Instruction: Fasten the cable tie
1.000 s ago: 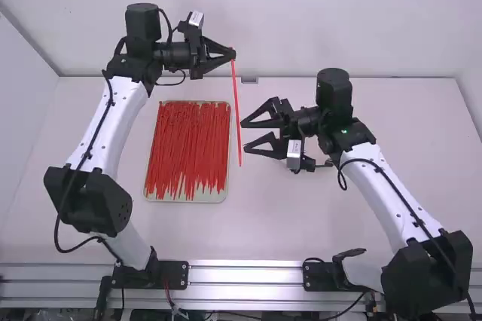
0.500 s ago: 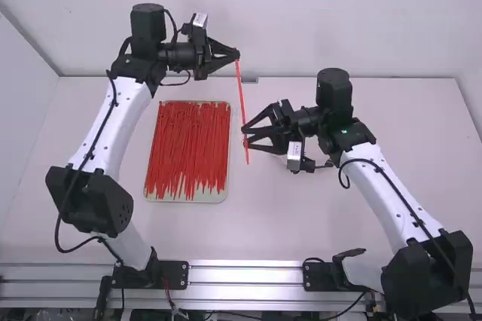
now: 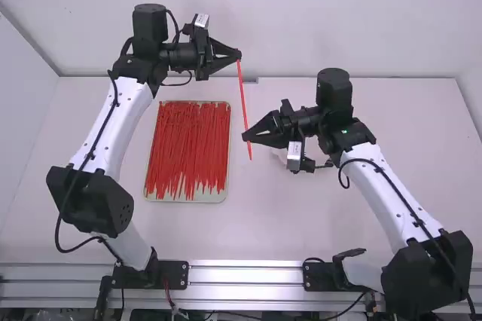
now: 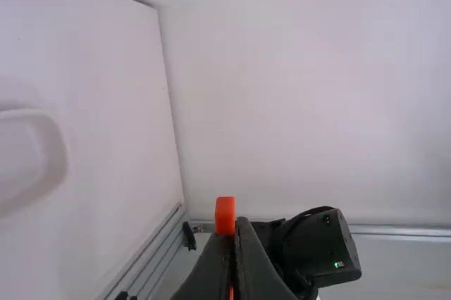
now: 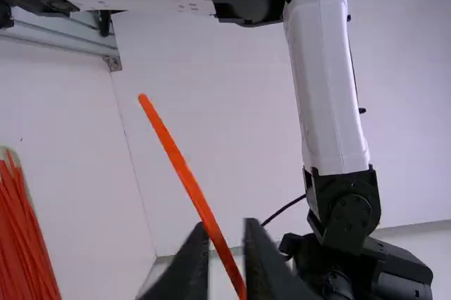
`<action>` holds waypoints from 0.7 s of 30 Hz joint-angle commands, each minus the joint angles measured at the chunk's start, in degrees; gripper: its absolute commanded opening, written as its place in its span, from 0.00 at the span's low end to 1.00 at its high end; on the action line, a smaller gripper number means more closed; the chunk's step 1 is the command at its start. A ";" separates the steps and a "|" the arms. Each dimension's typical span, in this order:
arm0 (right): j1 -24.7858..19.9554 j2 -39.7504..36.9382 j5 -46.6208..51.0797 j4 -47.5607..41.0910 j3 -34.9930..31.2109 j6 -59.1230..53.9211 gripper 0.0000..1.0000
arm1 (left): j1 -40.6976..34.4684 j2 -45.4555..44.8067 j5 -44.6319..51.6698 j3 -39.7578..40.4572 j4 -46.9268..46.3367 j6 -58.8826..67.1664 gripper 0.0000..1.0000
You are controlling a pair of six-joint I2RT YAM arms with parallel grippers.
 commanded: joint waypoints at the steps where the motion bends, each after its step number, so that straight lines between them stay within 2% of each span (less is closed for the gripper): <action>1: -0.20 -0.13 -1.01 0.09 -0.26 -0.07 0.00 | -0.17 0.42 0.59 1.68 0.35 0.26 0.02; 6: -0.20 -0.11 -0.35 0.04 -0.26 2.45 0.00 | -0.20 0.42 0.59 1.68 0.33 0.50 0.02; 9: -0.20 -0.13 -0.39 0.09 -0.26 14.49 0.00 | -0.20 0.42 0.61 1.68 0.13 2.84 0.02; 10: -0.20 -0.11 -0.39 0.09 -0.26 15.37 0.00 | -0.20 0.42 0.61 1.68 0.09 2.99 0.02; 12: -0.20 -0.13 -0.44 0.13 -0.26 25.88 0.00 | -0.13 0.42 0.81 1.68 0.09 5.07 0.02; 17: -0.20 -0.13 -0.79 0.28 -0.26 40.85 0.00 | -0.15 0.42 1.25 1.68 -0.24 8.55 0.02; 19: -0.20 -0.13 -0.79 1.70 -0.22 47.91 0.00 | -0.17 0.42 1.22 1.68 -0.72 9.53 0.02; 20: -0.20 -0.13 -0.46 3.65 -0.22 54.90 0.00 | -0.11 0.42 1.20 1.66 -1.20 10.05 0.02; 21: -0.20 -0.13 -0.28 4.22 -0.22 56.48 0.00 | -0.13 0.42 1.20 1.66 -1.22 10.05 0.02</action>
